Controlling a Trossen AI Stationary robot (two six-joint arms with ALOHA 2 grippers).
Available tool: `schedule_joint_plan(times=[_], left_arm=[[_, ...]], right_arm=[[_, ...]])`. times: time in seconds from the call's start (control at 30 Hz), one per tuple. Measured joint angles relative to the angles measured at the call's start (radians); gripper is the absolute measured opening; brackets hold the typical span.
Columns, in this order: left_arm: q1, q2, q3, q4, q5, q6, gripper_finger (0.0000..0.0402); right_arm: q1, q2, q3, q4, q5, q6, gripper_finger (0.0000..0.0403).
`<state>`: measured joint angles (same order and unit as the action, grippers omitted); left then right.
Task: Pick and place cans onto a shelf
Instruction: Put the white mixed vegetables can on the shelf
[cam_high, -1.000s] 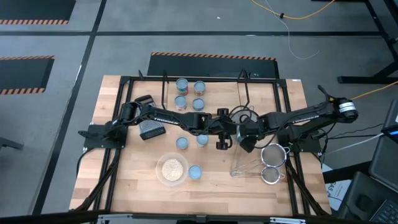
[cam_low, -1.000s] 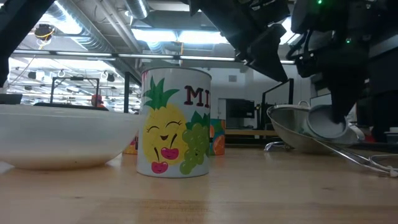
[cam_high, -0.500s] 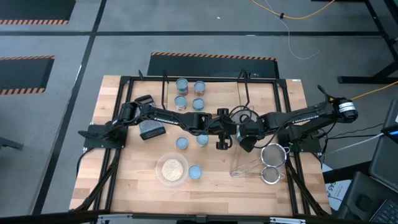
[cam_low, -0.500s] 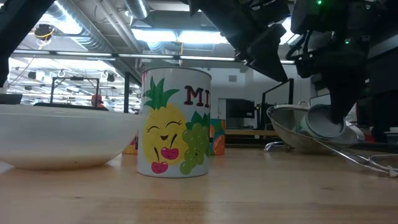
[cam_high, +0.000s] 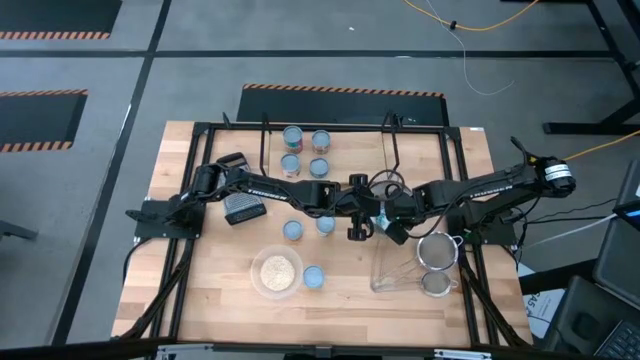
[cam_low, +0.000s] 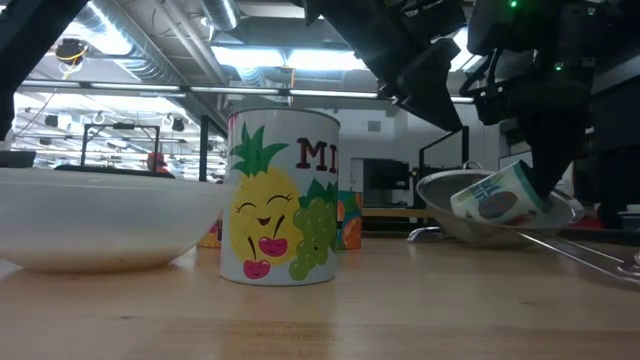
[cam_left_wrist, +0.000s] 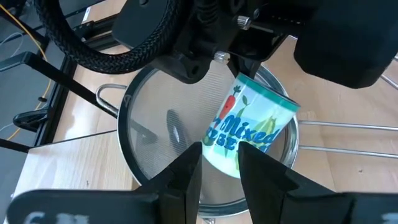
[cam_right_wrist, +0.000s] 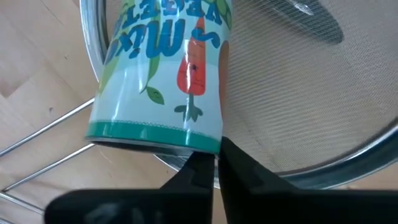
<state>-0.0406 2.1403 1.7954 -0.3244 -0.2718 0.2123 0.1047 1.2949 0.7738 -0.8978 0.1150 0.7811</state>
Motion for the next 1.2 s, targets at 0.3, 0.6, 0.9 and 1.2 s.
schedule_joint_plan(times=[0.3, 0.6, 0.9, 1.2], left_arm=[[0.0, -0.013, 0.0, -0.002, -0.001, 0.002, 0.0098], [0.0, -0.13, 0.003, -0.12, -0.006, 0.038, 0.0098], [0.003, -0.388, -0.041, -0.354, -0.006, 0.046, 0.0098], [0.001, -0.821, -0.488, -0.198, -0.002, -0.079, 0.0098]], right_arm=[[0.0, 0.0, 0.0, -0.001, -0.021, -0.028, 0.0009], [-0.001, -0.001, 0.132, -0.139, -0.066, -0.109, 0.0008], [-0.024, -0.001, 0.408, -0.345, -0.045, -0.23, 0.0008], [-0.126, 0.027, 0.636, -0.401, -0.022, -0.391, 0.0008]])
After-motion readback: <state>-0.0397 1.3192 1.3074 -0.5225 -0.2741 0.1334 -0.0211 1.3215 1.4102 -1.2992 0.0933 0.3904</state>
